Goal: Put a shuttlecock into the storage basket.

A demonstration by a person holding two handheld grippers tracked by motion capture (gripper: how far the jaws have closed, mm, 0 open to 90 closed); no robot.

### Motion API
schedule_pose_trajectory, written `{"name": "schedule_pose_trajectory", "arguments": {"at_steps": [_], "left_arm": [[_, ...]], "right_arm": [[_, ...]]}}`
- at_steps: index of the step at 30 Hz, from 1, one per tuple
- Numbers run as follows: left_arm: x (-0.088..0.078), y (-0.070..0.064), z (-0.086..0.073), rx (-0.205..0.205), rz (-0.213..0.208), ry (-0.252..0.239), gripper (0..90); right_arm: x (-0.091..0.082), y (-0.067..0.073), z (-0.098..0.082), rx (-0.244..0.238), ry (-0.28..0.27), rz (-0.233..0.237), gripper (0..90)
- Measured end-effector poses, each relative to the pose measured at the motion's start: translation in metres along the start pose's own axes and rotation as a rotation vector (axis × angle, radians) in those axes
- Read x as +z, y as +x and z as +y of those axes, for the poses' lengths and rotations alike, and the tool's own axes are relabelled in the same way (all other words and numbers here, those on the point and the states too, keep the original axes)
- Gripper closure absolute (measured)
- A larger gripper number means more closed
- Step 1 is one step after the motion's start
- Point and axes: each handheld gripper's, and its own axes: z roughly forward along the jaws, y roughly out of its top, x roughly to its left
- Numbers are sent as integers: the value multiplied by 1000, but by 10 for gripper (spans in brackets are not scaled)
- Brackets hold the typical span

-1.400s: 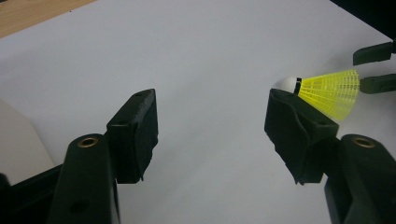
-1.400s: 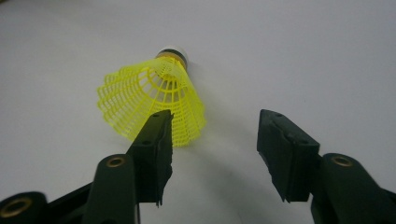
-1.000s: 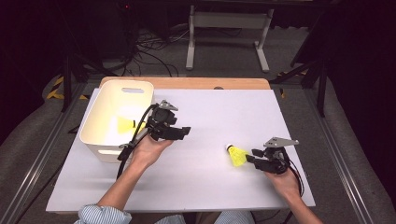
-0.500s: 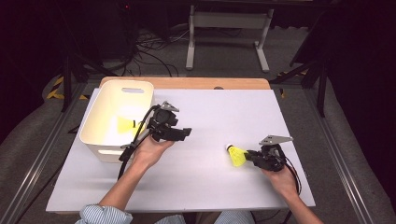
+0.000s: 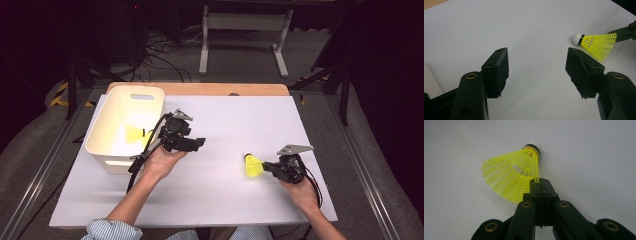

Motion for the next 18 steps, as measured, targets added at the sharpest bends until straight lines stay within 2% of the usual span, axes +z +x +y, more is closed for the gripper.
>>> {"name": "schedule_pose_trajectory", "arguments": {"at_steps": [18], "left_arm": [[2,1,-3,2,-18,4,362]], "right_arm": [[-7,14,23,-43,-18,-16,900]]}}
